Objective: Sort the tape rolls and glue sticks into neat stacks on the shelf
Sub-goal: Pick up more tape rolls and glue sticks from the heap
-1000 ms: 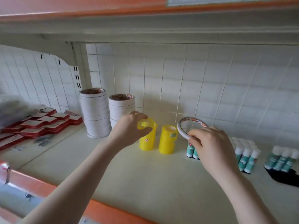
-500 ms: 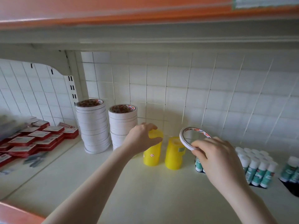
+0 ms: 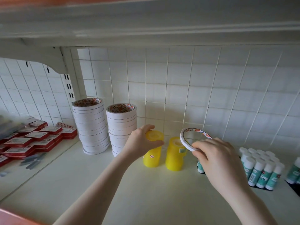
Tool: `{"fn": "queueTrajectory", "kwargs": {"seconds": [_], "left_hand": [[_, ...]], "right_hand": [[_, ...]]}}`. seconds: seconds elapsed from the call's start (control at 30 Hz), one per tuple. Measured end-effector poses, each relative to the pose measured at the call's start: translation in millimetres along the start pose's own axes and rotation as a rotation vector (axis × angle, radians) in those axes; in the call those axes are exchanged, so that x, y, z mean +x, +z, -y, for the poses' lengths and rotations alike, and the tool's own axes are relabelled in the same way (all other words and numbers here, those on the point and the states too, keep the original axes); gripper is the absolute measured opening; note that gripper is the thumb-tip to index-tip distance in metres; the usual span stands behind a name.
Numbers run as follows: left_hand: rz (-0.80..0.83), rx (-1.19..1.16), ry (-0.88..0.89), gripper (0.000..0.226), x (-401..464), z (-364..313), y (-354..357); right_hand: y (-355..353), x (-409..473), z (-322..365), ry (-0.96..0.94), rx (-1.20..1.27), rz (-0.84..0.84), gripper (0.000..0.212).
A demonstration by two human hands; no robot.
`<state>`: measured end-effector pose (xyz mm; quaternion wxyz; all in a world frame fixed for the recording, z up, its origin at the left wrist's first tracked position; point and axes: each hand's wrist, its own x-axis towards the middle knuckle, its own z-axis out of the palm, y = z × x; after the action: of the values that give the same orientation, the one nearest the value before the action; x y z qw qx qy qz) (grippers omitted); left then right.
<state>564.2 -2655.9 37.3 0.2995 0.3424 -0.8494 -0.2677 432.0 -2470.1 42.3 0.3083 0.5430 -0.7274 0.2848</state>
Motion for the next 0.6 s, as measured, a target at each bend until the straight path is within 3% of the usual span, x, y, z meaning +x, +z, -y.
{"fn": "queueTrajectory", "kwargs": {"seconds": [0.2, 0.5, 0.6], "left_hand": [[-0.003, -0.021, -0.016, 0.069, 3.7, 1.8, 1.7], [-0.027, 0.028, 0.074, 0.077, -3.6, 1.2, -2.4], [-0.109, 0.081, 0.133, 0.067, -13.5, 4.2, -11.6]], "right_hand": [[1.7, 0.7, -1.0, 0.027, 0.001, 0.037, 0.026], [0.0, 18.2, -1.8, -0.016, 0.011, 0.025, 0.028], [2.5, 29.6, 1.4, -0.031, 0.050, 0.030, 0.027]]}}
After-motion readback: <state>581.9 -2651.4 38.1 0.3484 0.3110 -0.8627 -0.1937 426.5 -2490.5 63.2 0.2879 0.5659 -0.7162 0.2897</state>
